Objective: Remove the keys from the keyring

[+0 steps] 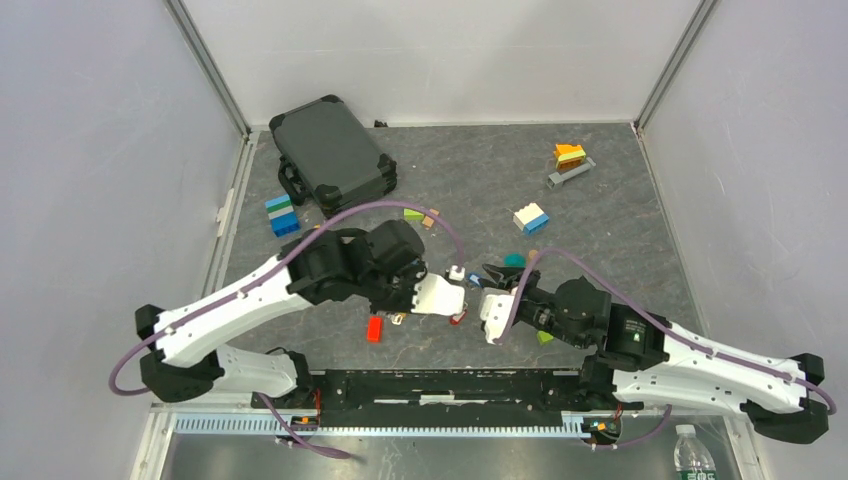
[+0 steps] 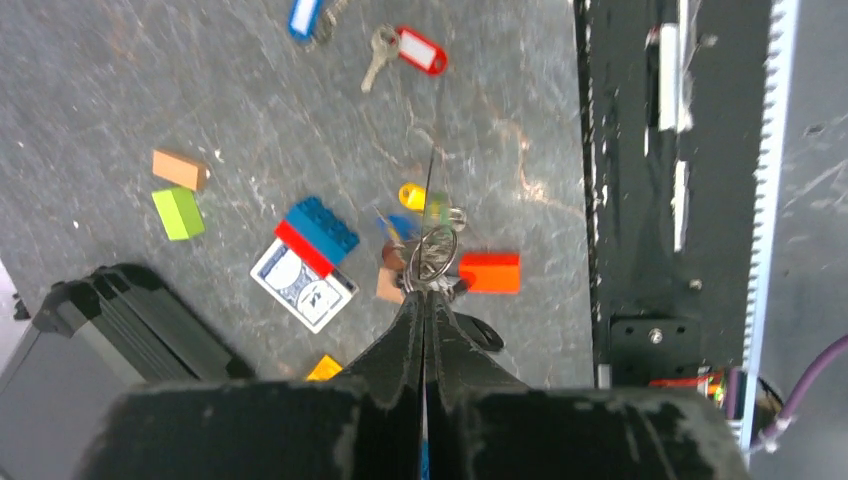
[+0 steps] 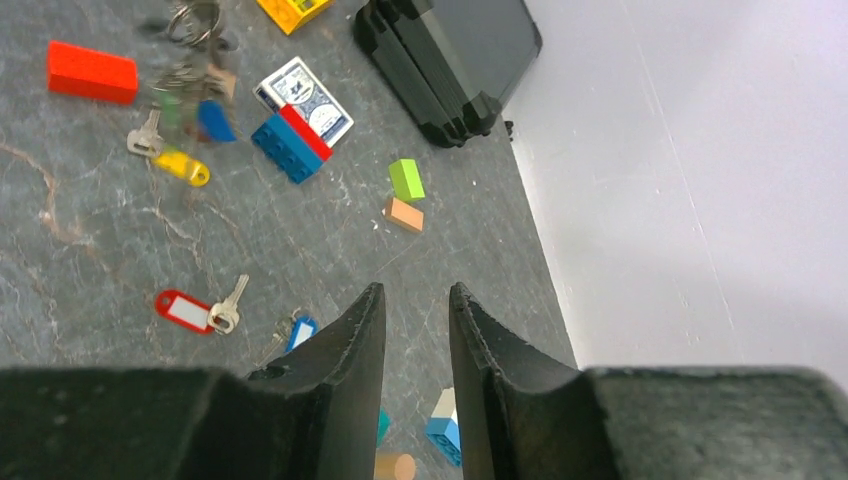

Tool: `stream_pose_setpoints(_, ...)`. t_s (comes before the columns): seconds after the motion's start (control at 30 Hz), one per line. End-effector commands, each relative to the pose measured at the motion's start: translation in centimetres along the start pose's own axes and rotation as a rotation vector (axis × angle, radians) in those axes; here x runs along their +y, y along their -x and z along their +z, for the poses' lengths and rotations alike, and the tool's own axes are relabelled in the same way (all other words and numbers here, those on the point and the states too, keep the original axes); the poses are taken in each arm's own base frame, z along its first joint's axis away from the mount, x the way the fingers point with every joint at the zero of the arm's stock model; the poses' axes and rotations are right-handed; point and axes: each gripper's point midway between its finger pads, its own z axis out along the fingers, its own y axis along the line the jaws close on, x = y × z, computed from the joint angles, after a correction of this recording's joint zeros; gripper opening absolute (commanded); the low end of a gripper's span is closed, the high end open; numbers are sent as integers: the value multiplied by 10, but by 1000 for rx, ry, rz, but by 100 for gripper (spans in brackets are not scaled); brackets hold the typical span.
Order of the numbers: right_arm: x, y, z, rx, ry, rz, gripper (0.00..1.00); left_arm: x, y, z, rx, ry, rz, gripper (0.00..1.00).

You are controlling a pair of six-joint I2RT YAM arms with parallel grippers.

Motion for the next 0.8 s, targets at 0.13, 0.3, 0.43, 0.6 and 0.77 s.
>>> stream_pose_setpoints(0.13, -14, 11, -6, -101, -118, 127, 35, 17, -9, -7, 153, 98, 149, 2)
stream_pose_setpoints(0.3, -8, 12, -9, -143, -122, 216, 33, 19, 7, -9, 84, 109, 131, 2)
stream_pose_setpoints(0.43, 5, 31, -11, -313, -86, 275, 35, 21, 28, -16, -46, 144, 88, 2)
stream_pose_setpoints(0.6, 16, 55, -15, -454, -16, 336, 37, 27, 53, -29, -216, 213, 3, 2)
stream_pose_setpoints(0.77, 14, 62, -16, -506, -26, 396, 37, 32, 72, -45, -356, 270, -102, 2)
